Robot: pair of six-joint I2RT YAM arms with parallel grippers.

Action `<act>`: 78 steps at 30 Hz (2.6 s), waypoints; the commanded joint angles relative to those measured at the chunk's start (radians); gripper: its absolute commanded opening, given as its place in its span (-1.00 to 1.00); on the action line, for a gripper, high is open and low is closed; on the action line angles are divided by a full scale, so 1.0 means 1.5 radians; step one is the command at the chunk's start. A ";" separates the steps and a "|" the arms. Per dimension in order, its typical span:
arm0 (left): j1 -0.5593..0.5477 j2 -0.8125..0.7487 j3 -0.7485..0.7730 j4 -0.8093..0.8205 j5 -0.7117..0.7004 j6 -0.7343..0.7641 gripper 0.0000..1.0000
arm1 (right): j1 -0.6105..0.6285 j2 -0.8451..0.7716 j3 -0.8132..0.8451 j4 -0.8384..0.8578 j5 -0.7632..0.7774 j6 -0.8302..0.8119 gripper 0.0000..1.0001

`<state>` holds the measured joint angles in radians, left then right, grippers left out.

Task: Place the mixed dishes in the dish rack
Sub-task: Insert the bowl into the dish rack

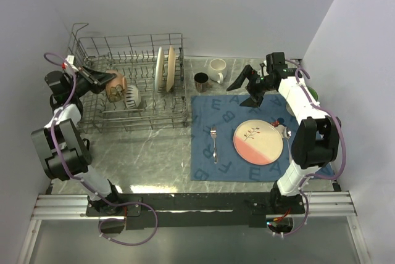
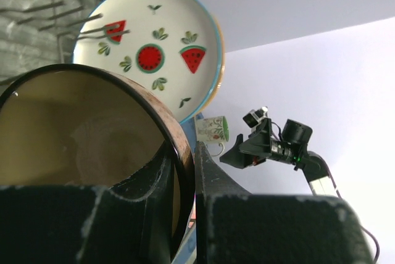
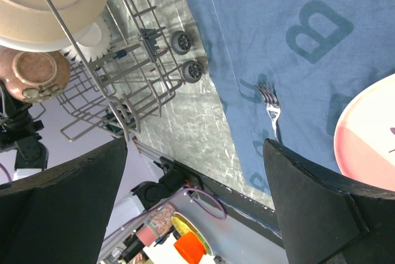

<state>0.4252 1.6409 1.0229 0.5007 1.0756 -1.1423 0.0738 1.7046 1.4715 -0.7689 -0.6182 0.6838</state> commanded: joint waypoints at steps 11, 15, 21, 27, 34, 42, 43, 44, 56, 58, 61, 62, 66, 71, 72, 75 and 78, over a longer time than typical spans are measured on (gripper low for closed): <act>0.023 0.066 -0.046 0.337 0.078 -0.173 -0.98 | -0.003 0.033 0.050 0.004 -0.004 0.003 0.97; 0.026 0.077 -0.039 0.345 0.079 -0.185 -0.98 | -0.002 0.031 0.045 0.007 -0.003 0.005 0.97; 0.028 0.063 -0.013 0.164 0.054 -0.057 -0.98 | -0.003 0.030 0.047 0.009 -0.001 0.008 0.97; 0.024 0.010 0.054 -0.115 0.000 0.136 -0.99 | -0.002 0.024 0.049 0.013 0.001 0.013 0.97; 0.024 0.003 0.113 -0.262 -0.036 0.232 -0.98 | -0.002 0.027 0.052 0.011 -0.002 0.013 0.97; 0.024 0.056 0.183 -0.378 -0.059 0.306 -0.98 | -0.003 0.016 0.048 0.004 0.003 0.007 0.97; 0.023 0.064 0.184 -0.374 -0.053 0.302 -0.98 | -0.002 0.014 0.046 0.006 0.002 0.008 0.97; 0.023 0.066 0.185 -0.381 -0.059 0.303 -0.98 | -0.003 0.013 0.045 0.007 0.002 0.009 0.97; 0.023 0.112 0.226 -0.454 -0.118 0.330 -0.98 | -0.003 -0.001 0.028 0.018 0.003 0.017 0.96; 0.022 0.118 0.236 -0.465 -0.130 0.333 -0.98 | -0.002 -0.002 0.029 0.019 0.003 0.018 0.96; 0.020 0.131 0.253 -0.488 -0.145 0.342 -0.98 | -0.002 -0.002 0.033 0.018 0.005 0.020 0.96; 0.019 0.135 0.258 -0.494 -0.146 0.352 -0.98 | -0.003 -0.002 0.034 0.017 0.005 0.021 0.96; 0.014 0.172 0.288 -0.536 -0.160 0.385 -0.96 | -0.003 0.000 0.039 0.016 0.005 0.023 0.96; 0.002 0.208 0.325 -0.579 -0.149 0.433 -0.98 | -0.002 0.009 0.052 0.007 0.004 0.021 0.97; 0.000 0.211 0.329 -0.583 -0.146 0.439 -0.98 | -0.003 0.009 0.054 0.007 0.005 0.021 0.96; -0.013 0.203 0.330 -0.583 -0.122 0.461 -0.98 | -0.003 0.012 0.055 0.008 0.005 0.022 0.96; -0.021 0.185 0.325 -0.574 -0.087 0.467 -0.98 | -0.002 0.011 0.054 0.010 0.004 0.023 0.96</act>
<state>0.3973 1.9324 1.5158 -0.3660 0.8902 -0.5240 0.0738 1.7481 1.5055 -0.7628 -0.6163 0.7132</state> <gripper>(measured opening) 0.169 0.982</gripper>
